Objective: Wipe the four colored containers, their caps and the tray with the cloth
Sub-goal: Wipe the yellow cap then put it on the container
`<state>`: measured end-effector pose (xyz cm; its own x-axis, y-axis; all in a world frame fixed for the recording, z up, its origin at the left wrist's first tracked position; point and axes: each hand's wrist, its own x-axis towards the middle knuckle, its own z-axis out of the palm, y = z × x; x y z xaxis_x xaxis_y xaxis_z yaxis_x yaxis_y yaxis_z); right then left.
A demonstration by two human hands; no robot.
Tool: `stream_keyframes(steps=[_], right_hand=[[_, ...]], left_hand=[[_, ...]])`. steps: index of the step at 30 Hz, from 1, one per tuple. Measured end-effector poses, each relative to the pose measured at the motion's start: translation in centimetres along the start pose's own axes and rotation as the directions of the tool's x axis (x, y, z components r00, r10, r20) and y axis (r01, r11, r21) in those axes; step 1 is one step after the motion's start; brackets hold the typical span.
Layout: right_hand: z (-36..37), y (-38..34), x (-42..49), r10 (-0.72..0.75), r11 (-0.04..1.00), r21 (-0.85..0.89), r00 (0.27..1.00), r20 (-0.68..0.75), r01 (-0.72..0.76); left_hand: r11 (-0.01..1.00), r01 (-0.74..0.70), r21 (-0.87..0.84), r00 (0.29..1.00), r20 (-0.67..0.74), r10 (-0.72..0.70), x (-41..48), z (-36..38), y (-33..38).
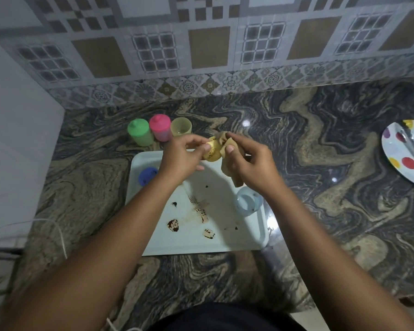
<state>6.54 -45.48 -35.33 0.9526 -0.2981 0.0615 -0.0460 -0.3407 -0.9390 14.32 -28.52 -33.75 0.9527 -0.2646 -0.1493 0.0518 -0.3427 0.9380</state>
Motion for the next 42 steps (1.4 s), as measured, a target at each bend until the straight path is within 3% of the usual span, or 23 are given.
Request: stream_keyframes(steps=[6, 9, 11, 13, 17, 20, 27, 30, 36, 42], right_hand=[[1.1, -2.2, -0.8, 0.015, 0.977, 0.211, 1.000, -0.023, -0.010], [1.2, -3.2, -1.4, -0.004, 0.954, 0.300, 1.000, -0.031, 0.013], [1.3, -4.2, -2.1, -0.015, 0.944, 0.328, 1.000, -0.011, 0.018], [1.7, -5.1, -2.8, -0.017, 0.935, 0.355, 1.000, 0.009, 0.013], [2.6, -6.1, -4.0, -0.020, 0.915, 0.403, 1.000, 0.024, 0.008], [2.7, -7.2, -4.7, -0.055, 0.918, 0.395, 0.998, 0.017, 0.044], [2.0, -7.6, -4.7, -0.025, 0.941, 0.336, 0.999, -0.039, 0.037], [2.0, -7.7, -4.7, -0.033, 0.953, 0.301, 0.998, -0.044, 0.045], [2.3, -8.3, -5.1, -0.045, 0.956, 0.280, 0.989, -0.139, 0.083], [2.2, -8.9, -5.0, -0.069, 0.959, 0.254, 0.974, -0.217, 0.124]], left_hand=[[0.931, 0.094, -0.353, 0.995, 0.060, -0.078, -3.0, -1.8, 1.3], [0.727, 0.203, -0.656, 0.978, 0.107, -0.177, -4.3, -2.3, 1.5], [0.614, 0.253, -0.748, 0.967, 0.177, -0.183, -5.2, -2.6, 1.8], [0.595, 0.222, -0.772, 0.975, 0.187, -0.122, -6.1, -2.9, 2.3], [0.689, 0.049, -0.723, 0.984, 0.151, 0.089, -8.3, -2.6, 3.1], [0.707, -0.019, -0.706, 0.981, 0.122, 0.148, -9.0, -2.7, 3.1], [0.714, 0.052, -0.698, 0.994, 0.107, 0.033, -9.2, -3.1, 3.8], [0.664, 0.105, -0.740, 0.993, 0.112, -0.033, -9.4, -2.6, 4.3], [0.688, 0.020, -0.726, 0.985, 0.133, 0.111, -9.9, -2.6, 3.7], [0.671, 0.099, -0.734, 0.991, 0.136, 0.003, -10.3, -3.1, 4.9]])
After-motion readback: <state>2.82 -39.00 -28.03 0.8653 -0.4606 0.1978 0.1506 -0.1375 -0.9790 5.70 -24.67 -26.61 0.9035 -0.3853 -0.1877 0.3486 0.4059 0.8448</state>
